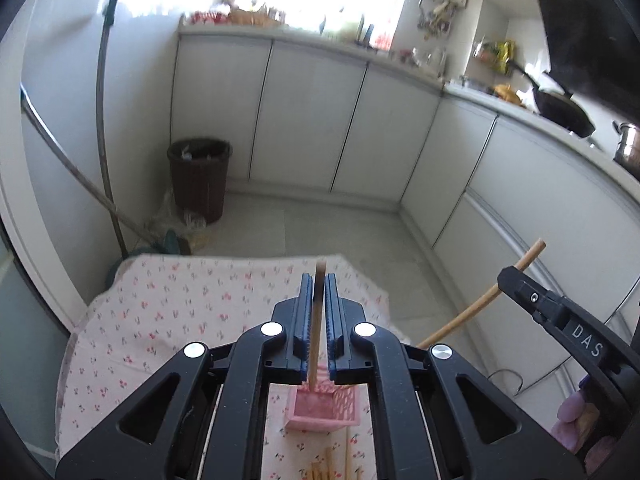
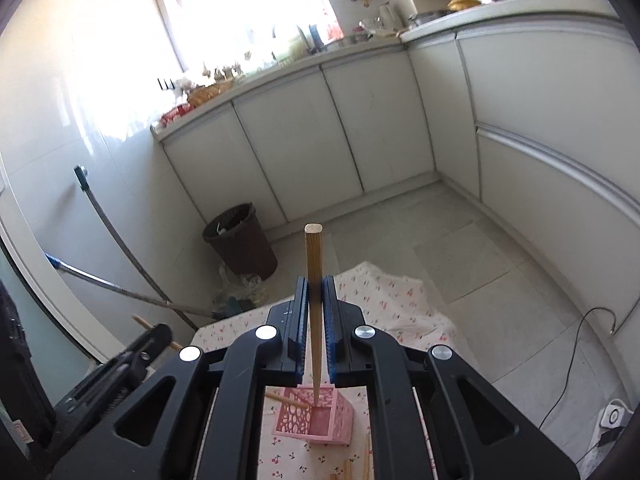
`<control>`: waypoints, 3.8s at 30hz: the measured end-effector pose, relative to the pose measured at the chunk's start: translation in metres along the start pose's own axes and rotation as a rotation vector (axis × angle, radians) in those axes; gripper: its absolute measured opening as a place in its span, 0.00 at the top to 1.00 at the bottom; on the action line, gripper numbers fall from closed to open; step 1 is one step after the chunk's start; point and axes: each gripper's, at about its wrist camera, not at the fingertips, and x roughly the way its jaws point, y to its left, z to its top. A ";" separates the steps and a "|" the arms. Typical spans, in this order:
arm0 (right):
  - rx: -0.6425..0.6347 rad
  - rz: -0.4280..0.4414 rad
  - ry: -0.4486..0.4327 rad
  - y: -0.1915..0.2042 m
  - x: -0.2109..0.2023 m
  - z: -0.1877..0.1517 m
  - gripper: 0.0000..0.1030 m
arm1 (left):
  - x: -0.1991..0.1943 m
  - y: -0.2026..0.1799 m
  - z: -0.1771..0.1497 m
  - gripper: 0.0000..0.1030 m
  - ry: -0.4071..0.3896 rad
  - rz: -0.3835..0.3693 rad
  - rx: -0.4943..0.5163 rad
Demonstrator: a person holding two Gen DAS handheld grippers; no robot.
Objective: Organize utensils
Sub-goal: 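Lift the wooden chopstick with the right gripper and carry it over the pink holder, then open the right gripper to drop the chopstick into the pink holder, then lower the left gripper to the pile and close on a black chopstick, then lift the black chopstick with the left gripper and carry it over the pink holder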
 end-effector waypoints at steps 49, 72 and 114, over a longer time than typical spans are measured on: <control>-0.023 -0.315 0.459 -0.103 -0.060 -0.177 0.12 | 0.037 0.024 -0.181 0.07 0.616 0.120 0.006; 0.219 -0.170 0.633 -0.134 -0.046 -0.188 0.12 | 0.093 0.023 -0.242 0.63 0.798 0.181 -0.002; -0.028 -0.250 0.210 -0.063 -0.060 -0.161 0.95 | -0.085 0.013 -0.150 0.94 0.157 -0.006 0.164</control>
